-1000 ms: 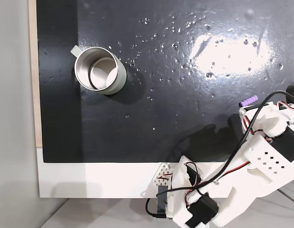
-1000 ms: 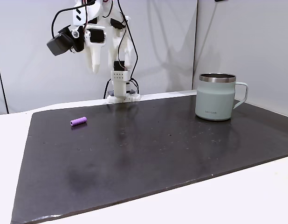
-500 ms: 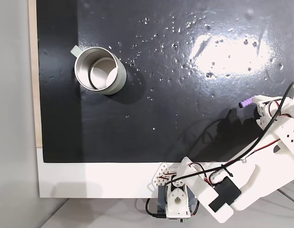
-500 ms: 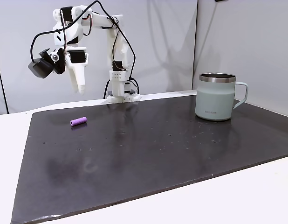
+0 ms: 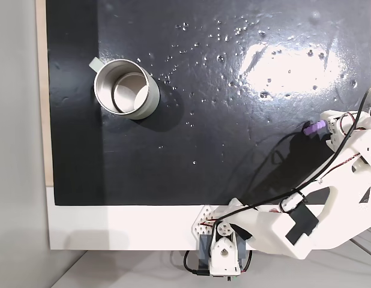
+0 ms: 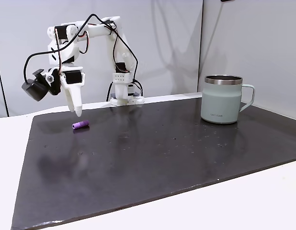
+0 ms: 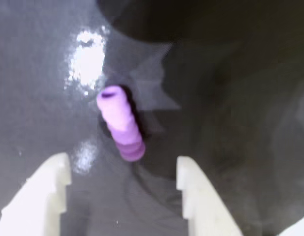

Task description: Grasp a pengrip and put it in the cup.

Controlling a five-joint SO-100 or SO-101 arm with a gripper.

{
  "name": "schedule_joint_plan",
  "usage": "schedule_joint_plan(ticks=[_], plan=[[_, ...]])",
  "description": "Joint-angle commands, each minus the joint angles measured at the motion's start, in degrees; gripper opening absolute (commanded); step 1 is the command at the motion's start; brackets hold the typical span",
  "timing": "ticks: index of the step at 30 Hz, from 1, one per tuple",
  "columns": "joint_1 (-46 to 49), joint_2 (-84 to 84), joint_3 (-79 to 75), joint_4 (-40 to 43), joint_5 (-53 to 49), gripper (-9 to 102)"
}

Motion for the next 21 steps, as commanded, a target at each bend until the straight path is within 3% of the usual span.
schedule_joint_plan(ticks=[1, 11, 21], plan=[[-0.8, -1.3, -4.7, -2.3, -0.5, 28], [-2.9, -7.0, -5.2, -5.5, -0.6, 26], [-3.5, -8.1, -5.2, -5.5, -0.3, 14]])
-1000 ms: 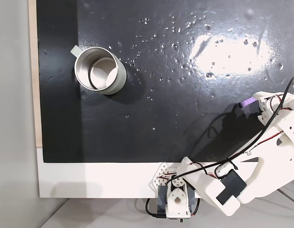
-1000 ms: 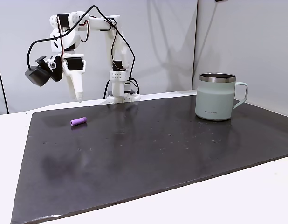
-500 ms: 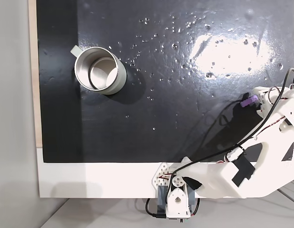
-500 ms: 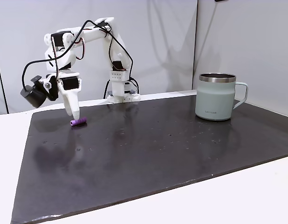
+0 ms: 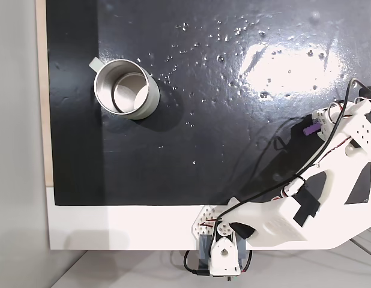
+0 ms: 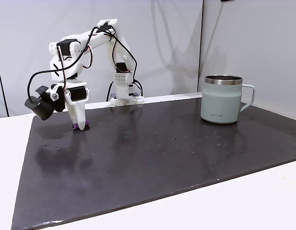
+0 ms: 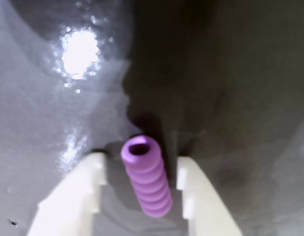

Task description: Grasp a pengrip and put it in the cup.

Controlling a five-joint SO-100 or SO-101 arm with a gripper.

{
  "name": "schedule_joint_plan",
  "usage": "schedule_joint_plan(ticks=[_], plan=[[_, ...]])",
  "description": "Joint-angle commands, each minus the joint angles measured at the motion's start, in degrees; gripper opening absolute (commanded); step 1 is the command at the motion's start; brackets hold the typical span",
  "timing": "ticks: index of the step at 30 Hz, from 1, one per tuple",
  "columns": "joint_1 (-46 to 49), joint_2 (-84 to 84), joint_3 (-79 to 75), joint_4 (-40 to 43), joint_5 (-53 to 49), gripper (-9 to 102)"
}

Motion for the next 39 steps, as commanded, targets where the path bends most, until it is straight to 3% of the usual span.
schedule_joint_plan(ticks=[1, 14, 21, 29, 39], plan=[[-0.3, 0.3, -3.3, -0.7, 0.3, 13], [-0.7, 2.4, -3.6, -0.3, 1.7, 6], [-5.5, 12.1, -7.0, 7.1, 8.2, 6], [-15.6, 25.6, -8.1, 13.6, 20.1, 5], [-33.1, 30.4, -20.4, 22.9, 45.5, 4]])
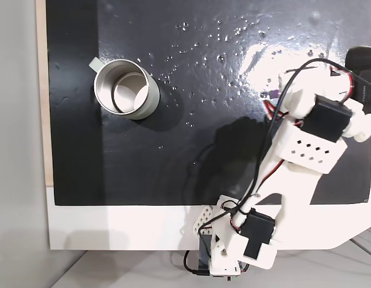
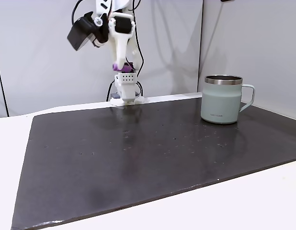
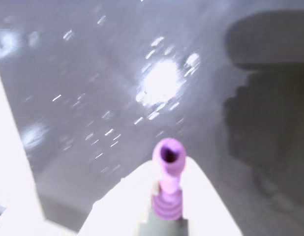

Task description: Grasp a pengrip and put it in the cup.

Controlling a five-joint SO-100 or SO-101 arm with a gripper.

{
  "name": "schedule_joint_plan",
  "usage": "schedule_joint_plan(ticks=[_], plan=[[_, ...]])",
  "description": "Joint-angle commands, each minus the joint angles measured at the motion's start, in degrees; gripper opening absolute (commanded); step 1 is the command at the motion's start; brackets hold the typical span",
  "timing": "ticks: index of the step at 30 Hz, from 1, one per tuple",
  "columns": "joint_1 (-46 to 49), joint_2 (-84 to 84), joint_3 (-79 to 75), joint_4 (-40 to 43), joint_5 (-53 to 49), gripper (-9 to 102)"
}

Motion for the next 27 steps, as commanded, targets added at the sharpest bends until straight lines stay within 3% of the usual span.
schedule_joint_plan(ticks=[1, 11, 20, 27], plan=[[-7.0, 4.0, -6.2, 1.6, 9.5, 4], [-26.5, 1.1, -10.8, -1.5, 30.1, 4], [-39.4, -14.0, -30.2, 0.4, 36.1, 3], [-45.5, -21.2, -35.2, -0.6, 36.1, 3]])
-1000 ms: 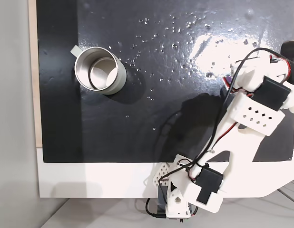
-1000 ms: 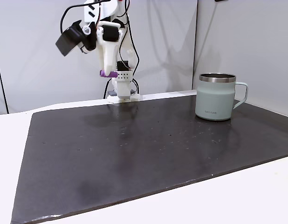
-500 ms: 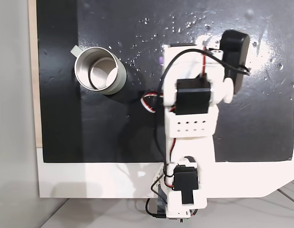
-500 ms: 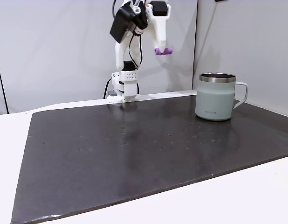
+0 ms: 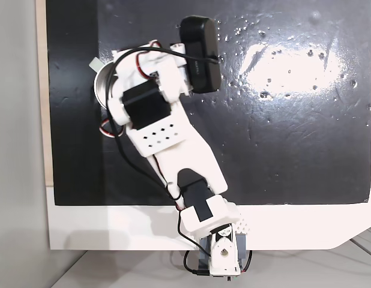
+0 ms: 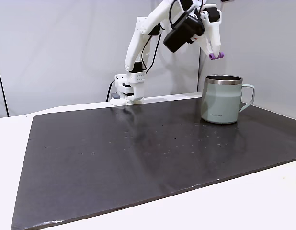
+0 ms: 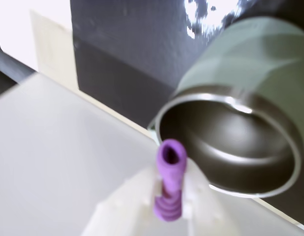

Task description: Grasp a pengrip and put it in the cup.

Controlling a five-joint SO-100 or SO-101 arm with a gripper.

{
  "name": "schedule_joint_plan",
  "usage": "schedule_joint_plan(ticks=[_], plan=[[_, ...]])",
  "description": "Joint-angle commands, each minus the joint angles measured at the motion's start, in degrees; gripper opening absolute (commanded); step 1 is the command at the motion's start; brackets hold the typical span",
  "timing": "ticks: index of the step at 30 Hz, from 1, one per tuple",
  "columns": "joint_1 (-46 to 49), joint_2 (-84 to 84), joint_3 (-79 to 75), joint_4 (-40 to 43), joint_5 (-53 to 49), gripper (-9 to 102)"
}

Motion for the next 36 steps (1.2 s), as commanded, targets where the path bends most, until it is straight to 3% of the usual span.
schedule_joint_plan(ticks=[1, 11, 15, 17, 36], plan=[[-2.6, -1.6, -6.0, -0.6, 0.1, 4], [-5.7, -4.0, -8.0, -0.2, -1.1, 4], [-5.6, -3.2, -7.6, 0.6, -1.5, 22], [-5.2, -2.9, -7.6, 0.9, -1.5, 26], [-5.5, -2.5, -6.7, 1.5, -1.5, 25]])
